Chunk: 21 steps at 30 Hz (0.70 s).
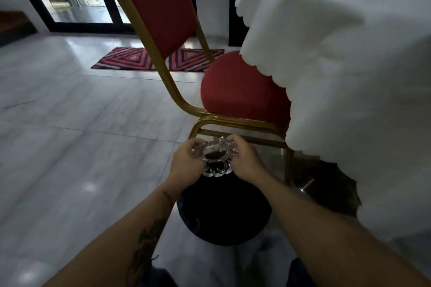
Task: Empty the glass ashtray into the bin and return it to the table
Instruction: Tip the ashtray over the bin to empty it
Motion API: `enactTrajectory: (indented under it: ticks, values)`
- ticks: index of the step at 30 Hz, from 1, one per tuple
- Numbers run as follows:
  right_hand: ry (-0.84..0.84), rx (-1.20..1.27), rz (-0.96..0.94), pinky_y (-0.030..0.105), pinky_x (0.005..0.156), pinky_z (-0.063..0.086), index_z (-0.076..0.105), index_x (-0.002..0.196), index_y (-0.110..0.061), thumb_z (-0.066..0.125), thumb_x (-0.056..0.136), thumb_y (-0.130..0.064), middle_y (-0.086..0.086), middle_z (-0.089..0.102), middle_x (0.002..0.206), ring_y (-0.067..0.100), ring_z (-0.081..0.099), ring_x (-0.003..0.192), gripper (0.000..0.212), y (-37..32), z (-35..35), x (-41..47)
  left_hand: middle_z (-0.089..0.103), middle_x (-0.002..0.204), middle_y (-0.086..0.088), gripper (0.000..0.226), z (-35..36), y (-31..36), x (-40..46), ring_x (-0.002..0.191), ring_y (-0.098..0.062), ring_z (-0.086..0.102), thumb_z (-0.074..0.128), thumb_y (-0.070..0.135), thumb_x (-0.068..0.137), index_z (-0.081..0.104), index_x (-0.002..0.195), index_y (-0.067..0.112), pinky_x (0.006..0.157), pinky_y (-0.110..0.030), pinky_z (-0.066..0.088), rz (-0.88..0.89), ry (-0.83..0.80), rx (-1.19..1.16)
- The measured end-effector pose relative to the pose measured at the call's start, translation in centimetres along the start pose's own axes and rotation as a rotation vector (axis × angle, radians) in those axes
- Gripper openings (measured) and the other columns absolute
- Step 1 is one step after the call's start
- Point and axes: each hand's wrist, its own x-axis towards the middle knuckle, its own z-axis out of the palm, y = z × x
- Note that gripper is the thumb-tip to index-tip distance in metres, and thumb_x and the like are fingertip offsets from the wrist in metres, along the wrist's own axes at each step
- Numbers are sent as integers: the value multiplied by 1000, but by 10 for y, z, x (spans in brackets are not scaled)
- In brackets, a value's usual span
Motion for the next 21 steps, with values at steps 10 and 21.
enactTrajectory:
  ticks: [10, 21]
  values:
    - [155, -126, -235, 31, 83, 53, 60, 126, -28, 56, 81, 16, 0, 68, 118, 19, 63, 106, 63, 9, -9, -30, 73, 104, 2, 37, 2, 6, -17, 90, -22, 70, 65, 15, 78, 49, 110, 26, 77, -41, 57, 382, -134, 282]
    - [7, -402, -426, 30, 81, 44, 47, 135, -20, 66, 87, -8, 2, 53, 137, 27, 59, 115, 53, 33, -12, -36, 66, 136, -4, 53, 0, -24, -27, 129, -23, 60, 69, 32, 87, 55, 136, 15, 91, -39, 59, 841, -73, 690]
